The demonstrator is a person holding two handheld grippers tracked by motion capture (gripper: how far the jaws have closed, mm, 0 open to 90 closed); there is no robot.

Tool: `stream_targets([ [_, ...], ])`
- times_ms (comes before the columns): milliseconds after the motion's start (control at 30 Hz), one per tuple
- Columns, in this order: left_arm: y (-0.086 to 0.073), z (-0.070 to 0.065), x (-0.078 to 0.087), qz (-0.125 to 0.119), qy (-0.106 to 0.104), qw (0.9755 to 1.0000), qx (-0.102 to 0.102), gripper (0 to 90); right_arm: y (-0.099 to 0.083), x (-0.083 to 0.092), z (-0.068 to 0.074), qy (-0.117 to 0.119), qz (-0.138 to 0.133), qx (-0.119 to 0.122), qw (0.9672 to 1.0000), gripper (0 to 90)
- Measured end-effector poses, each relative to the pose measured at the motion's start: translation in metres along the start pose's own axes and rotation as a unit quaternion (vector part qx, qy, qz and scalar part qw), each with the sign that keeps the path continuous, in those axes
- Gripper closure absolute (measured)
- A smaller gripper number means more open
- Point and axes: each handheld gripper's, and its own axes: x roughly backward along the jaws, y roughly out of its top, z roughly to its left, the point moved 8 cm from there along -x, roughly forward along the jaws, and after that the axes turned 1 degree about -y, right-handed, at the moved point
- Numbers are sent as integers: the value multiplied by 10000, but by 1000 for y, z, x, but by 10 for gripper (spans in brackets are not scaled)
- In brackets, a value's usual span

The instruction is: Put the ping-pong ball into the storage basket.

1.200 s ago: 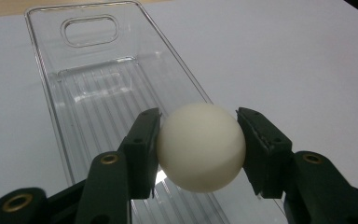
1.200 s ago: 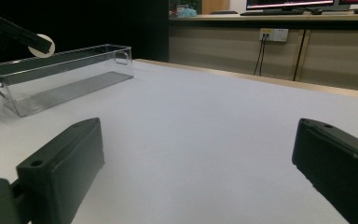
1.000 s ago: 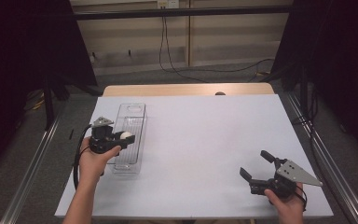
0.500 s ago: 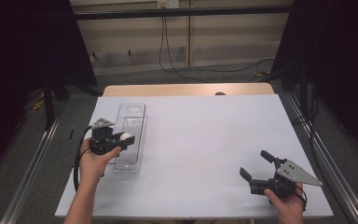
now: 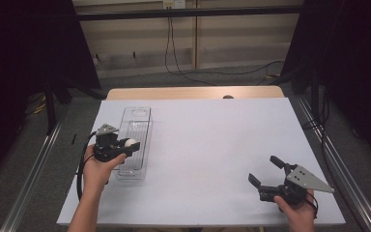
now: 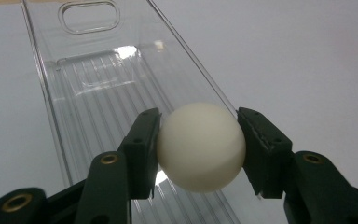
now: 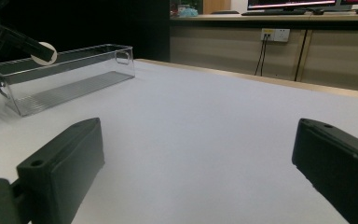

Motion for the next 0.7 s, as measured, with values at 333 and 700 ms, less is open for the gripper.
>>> stream_targets([
  [333, -3, 1, -2, -33, 28, 10000, 25, 508, 0, 0, 0, 28, 10, 38, 10000, 18],
  [700, -4, 4, 0, -19, 115, 9999, -115, 413, 0, 0, 0, 31, 7, 56, 10000, 18],
])
